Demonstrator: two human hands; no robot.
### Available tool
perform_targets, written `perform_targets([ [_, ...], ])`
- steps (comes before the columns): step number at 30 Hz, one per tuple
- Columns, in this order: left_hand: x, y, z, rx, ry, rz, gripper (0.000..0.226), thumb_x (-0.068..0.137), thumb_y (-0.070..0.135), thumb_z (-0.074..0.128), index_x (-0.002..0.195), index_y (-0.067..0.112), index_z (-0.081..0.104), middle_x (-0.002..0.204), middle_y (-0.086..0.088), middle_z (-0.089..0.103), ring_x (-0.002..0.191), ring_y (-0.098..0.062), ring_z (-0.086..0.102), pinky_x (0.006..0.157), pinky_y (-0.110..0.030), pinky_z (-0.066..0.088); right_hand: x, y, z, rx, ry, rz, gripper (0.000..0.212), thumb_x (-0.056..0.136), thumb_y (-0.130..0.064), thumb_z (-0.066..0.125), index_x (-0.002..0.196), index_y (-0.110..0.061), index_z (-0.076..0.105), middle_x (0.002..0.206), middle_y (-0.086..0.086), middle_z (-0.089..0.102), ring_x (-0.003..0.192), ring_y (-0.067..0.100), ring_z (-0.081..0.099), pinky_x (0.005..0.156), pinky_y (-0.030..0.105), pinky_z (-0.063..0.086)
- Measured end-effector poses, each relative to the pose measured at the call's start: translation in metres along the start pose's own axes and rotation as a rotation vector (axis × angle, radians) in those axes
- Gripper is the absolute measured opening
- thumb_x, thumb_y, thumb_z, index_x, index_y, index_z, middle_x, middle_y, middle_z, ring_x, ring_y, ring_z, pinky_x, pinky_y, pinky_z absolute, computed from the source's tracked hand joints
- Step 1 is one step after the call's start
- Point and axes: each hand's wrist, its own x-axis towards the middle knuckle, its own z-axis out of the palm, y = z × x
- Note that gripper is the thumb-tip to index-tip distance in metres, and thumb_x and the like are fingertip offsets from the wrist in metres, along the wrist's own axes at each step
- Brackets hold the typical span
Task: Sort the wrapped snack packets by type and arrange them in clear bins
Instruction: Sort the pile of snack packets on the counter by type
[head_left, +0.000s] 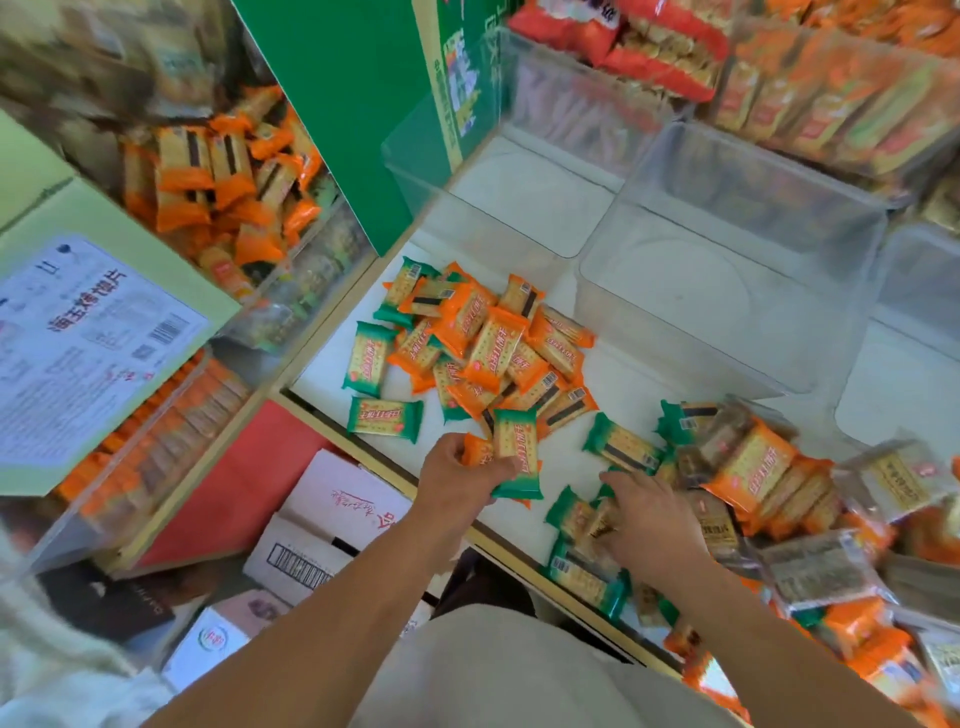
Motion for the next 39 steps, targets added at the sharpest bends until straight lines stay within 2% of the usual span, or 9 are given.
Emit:
perform_targets([
  [6, 0.001, 0.019, -0.017, -0.195, 0.05, -0.021, 0.035, 0.083, 0.023, 0.086, 0.107, 0.014, 0.062, 0.104, -0.009, 0.073, 0.097, -0.02, 0.074, 0.078, -0.037, 0.065, 0.012, -0.002, -0.02, 0.48, 0.055, 0.128, 0.037, 0.081, -0.027, 0.08, 0.105, -0.025, 0.053, 0.104, -0.003, 0.056, 0.089, 0.017, 0.062, 0.066, 0.029, 0.055],
  [9, 0.015, 0.054, -0.038, -0.368, 0.119, 0.011, 0.033, 0.086, 0.02, 0.083, 0.111, 0.008, 0.063, 0.103, -0.008, 0.077, 0.092, -0.016, 0.076, 0.076, -0.037, 0.065, 0.025, -0.016, -0.035, 1.022, 0.077, 0.335, 0.042, 0.079, -0.028, 0.087, 0.107, -0.017, 0.057, 0.102, 0.006, 0.065, 0.086, 0.024, 0.069, 0.066, 0.032, 0.06],
  [13, 0.038, 0.094, -0.066, -0.536, 0.114, 0.077, 0.034, 0.095, 0.024, 0.074, 0.124, 0.011, 0.061, 0.116, -0.009, 0.075, 0.096, -0.019, 0.076, 0.088, -0.041, 0.062, 0.038, -0.023, -0.031, 1.181, 0.13, 0.412, 0.037, 0.085, -0.026, 0.082, 0.11, -0.01, 0.059, 0.101, 0.011, 0.066, 0.085, 0.027, 0.07, 0.058, 0.03, 0.058],
  [17, 0.05, 0.089, -0.08, -0.114, 0.07, 0.006, 0.075, 0.093, 0.039, 0.074, 0.155, 0.019, 0.036, 0.14, 0.002, 0.055, 0.117, -0.021, 0.061, 0.098, -0.04, 0.054, 0.039, -0.031, -0.021, 1.169, 0.16, 0.337, 0.035, 0.084, -0.03, 0.083, 0.105, -0.008, 0.065, 0.093, 0.017, 0.07, 0.071, 0.027, 0.073, 0.053, 0.028, 0.059],
  [21, 0.062, 0.067, -0.092, 0.039, 0.078, 0.089, 0.054, 0.089, 0.035, 0.077, 0.138, 0.027, 0.057, 0.142, 0.006, 0.053, 0.117, -0.019, 0.06, 0.099, -0.039, 0.053, 0.041, -0.043, -0.021, 1.188, 0.142, 0.309, 0.033, 0.085, -0.032, 0.082, 0.104, -0.019, 0.059, 0.1, 0.01, 0.067, 0.086, 0.032, 0.072, 0.077, 0.049, 0.063],
  [27, 0.036, 0.027, -0.08, 0.447, 0.326, 0.223, 0.032, 0.097, 0.023, 0.059, 0.129, 0.023, 0.06, 0.115, 0.003, 0.063, 0.092, -0.019, 0.064, 0.071, -0.03, 0.049, 0.036, -0.026, -0.012, 1.039, 0.246, 0.386, 0.035, 0.091, -0.027, 0.071, 0.123, -0.022, 0.059, 0.113, 0.0, 0.066, 0.095, 0.023, 0.067, 0.082, 0.041, 0.058],
  [32, -0.008, -0.042, -0.007, 0.641, -0.176, 0.39, 0.032, 0.096, 0.029, 0.066, 0.126, 0.019, 0.065, 0.12, 0.004, 0.065, 0.103, -0.011, 0.063, 0.094, -0.032, 0.052, 0.011, -0.012, -0.026, 1.061, 0.265, 0.343, 0.021, 0.094, -0.031, 0.066, 0.115, -0.032, 0.062, 0.111, -0.007, 0.064, 0.094, 0.015, 0.062, 0.079, 0.035, 0.054],
  [35, -0.019, -0.067, 0.037, 0.858, -0.368, 0.437, 0.071, 0.086, 0.045, 0.073, 0.147, 0.021, 0.046, 0.137, -0.002, 0.052, 0.125, -0.021, 0.051, 0.102, -0.035, 0.047, -0.024, -0.004, -0.031, 0.99, 0.305, 0.255, 0.013, 0.096, -0.032, 0.064, 0.109, -0.035, 0.066, 0.104, -0.016, 0.065, 0.093, 0.008, 0.063, 0.077, 0.03, 0.05],
  [39, -0.01, -0.079, 0.068, 1.186, -0.375, 0.523, 0.126, 0.07, 0.055, 0.08, 0.162, 0.031, -0.002, 0.16, -0.001, 0.011, 0.138, -0.031, 0.024, 0.11, -0.046, 0.042, -0.071, 0.013, -0.015, 0.917, 0.329, 0.202, 0.009, 0.095, -0.028, 0.068, 0.103, -0.034, 0.069, 0.096, -0.018, 0.07, 0.086, -0.008, 0.062, 0.063, 0.005, 0.044],
])
